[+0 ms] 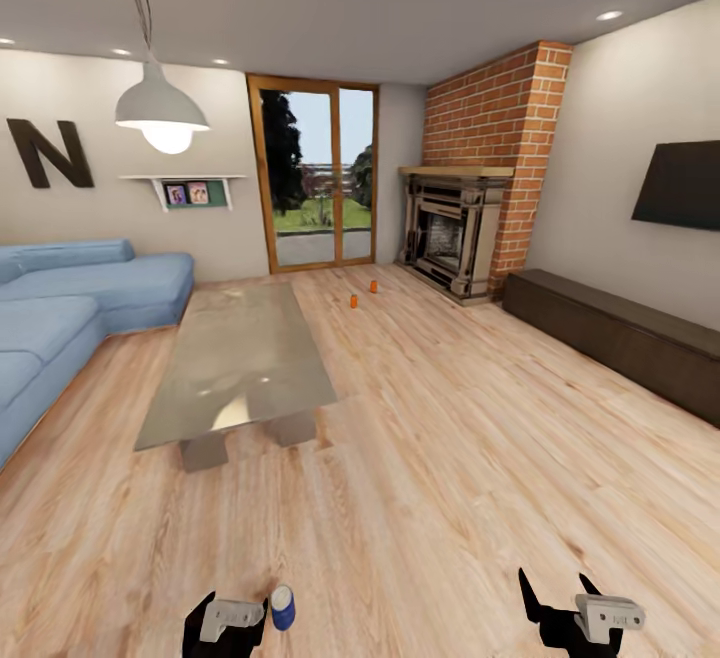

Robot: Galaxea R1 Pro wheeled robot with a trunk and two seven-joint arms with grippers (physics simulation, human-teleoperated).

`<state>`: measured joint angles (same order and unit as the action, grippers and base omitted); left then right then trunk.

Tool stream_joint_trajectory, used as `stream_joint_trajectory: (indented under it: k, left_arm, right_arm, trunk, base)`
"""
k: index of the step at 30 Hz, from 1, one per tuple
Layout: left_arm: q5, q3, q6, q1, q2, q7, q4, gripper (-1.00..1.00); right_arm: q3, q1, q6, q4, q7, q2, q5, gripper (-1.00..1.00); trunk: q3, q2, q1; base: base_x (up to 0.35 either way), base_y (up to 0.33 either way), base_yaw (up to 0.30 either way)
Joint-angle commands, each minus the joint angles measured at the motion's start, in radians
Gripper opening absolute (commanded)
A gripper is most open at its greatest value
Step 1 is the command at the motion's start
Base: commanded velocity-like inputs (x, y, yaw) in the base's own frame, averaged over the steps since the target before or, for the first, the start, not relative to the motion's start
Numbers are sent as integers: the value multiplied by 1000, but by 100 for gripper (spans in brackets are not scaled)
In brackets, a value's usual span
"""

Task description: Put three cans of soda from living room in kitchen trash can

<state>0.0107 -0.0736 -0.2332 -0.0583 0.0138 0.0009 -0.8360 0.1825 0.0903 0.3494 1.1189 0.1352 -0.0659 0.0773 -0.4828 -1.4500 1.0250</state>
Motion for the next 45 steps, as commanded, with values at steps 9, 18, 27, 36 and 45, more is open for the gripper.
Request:
stream_joint_trajectory:
  k: [9, 18, 27, 36, 45]
  left_arm:
    - [0, 0, 0, 0, -1, -1, 0, 100]
    - [0, 0, 0, 0, -1, -2, 0, 100]
    - [0, 0, 0, 0, -1, -2, 0, 100]
    - [0, 0, 0, 0, -1, 0, 0, 100]
    - [0, 0, 0, 0, -1, 1, 0, 100]
  right_arm:
    - [0, 0, 0, -1, 0, 0, 0, 100]
    - [0, 0, 0, -1, 0, 0, 1, 100]
    - [0, 0, -1, -1, 0, 0, 1, 100]
    - [0, 0, -1, -1, 0, 0, 1, 100]
    - [0, 0, -1, -1, 0, 0, 1, 100]
  trunk:
    - [0, 0, 0]
    - [0, 0, 0]
    - [0, 0, 0]
    - [0, 0, 0]
    - [0, 0, 0]
  base:
    - [90, -273, -237]
    - [88, -273, -235]
    - [88, -273, -238]
    - [88, -273, -246]
    - [88, -273, -247]
